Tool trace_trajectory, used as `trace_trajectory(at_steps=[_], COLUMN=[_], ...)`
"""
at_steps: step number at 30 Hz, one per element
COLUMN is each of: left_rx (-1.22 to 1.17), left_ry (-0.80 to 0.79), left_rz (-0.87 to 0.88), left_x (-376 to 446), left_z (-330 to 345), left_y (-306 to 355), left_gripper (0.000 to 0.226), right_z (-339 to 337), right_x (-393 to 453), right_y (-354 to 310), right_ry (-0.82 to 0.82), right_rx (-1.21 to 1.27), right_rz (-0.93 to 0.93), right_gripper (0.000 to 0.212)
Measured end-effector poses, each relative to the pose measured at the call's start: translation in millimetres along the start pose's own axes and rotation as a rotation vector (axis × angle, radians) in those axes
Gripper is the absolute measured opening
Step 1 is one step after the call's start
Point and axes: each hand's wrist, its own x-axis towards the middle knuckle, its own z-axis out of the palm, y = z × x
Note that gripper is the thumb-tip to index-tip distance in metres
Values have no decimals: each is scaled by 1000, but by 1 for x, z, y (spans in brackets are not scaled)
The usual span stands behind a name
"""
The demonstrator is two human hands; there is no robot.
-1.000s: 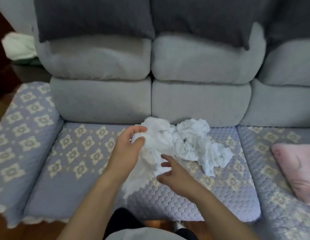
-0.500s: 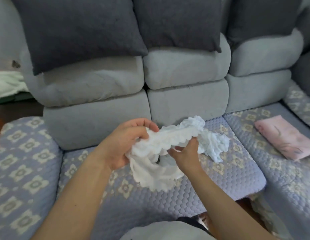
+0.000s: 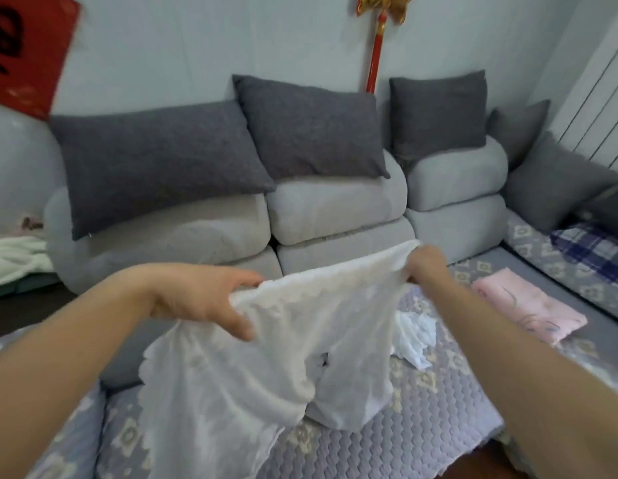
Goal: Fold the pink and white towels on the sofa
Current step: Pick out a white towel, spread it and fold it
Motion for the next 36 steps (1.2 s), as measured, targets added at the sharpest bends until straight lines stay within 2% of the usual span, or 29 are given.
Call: trace_trajectory(at_steps=[2,3,4,5,6,7,8,9,10,11,12,13,14,16,17,19,21,22,23,25,27,29,31,32,34,36], left_rx=[471,624,653,609,554,488,385,257,76,-115,-253,-248,-114,303,493,752,885,890,874,799,703,607,479,386,193,60], left_ry=[168,349,573,817,1082,1332,1545,1709,1795,1804,1748,1653,1540,1237,1057,748,526,448,368,184,23,-122,-199,-213,-141,83], left_rz=[-154,-229,-272,-263,-179,-73,46,165,271,369,407,381,330,229,178,13,-176,-280,-374,-464,-432,-392,-420,-445,-424,-419], left_x=[16,23,26,24,19,12,2,-7,-13,-11,-5,7,23,55,70,90,99,101,102,106,109,111,109,106,100,102], left_z=[-24,-42,-63,-88,-117,-145,-169,-188,-201,-211,-214,-211,-202,-167,-146,-104,-70,-55,-39,3,57,109,145,154,160,152], left_y=[-9,-7,1,13,29,48,69,88,104,114,119,117,108,77,57,9,-50,-79,-107,-150,-170,-185,-197,-197,-192,-185], left_gripper=[40,30,24,20,17,18,22,27,28,23,18,18,29,60,72,82,66,49,36,40,51,44,36,28,15,18], right_z=[-71,-111,-149,-188,-226,-260,-289,-312,-324,-332,-329,-315,-292,-229,-194,-123,-58,-31,-10,25,55,78,88,88,85,79], right_x=[14,18,20,17,13,5,-2,-5,-9,-11,-15,-14,-13,-7,-8,-20,-33,-39,-46,-56,-62,-63,-59,-55,-41,-22], right_y=[22,30,33,31,29,27,26,26,26,26,28,31,33,43,51,75,114,134,153,177,187,188,186,185,187,188], right_ry=[123,203,321,483,652,810,927,1007,1053,1096,1131,1138,1120,1042,901,455,137,63,38,-103,-195,-180,-182,-188,-118,60], right_rx=[88,318,684,1054,1386,1670,1851,1897,1839,1692,1450,1146,842,312,114,-189,-475,-562,-559,-556,-589,-553,-460,-404,-253,-80], right_rz=[141,196,182,118,22,-103,-213,-290,-328,-333,-310,-258,-201,-131,-154,-199,-281,-284,-262,-51,48,87,142,168,209,223], right_gripper=[33,30,22,15,13,13,13,19,27,30,26,21,19,41,53,65,52,34,16,12,24,32,30,26,19,22])
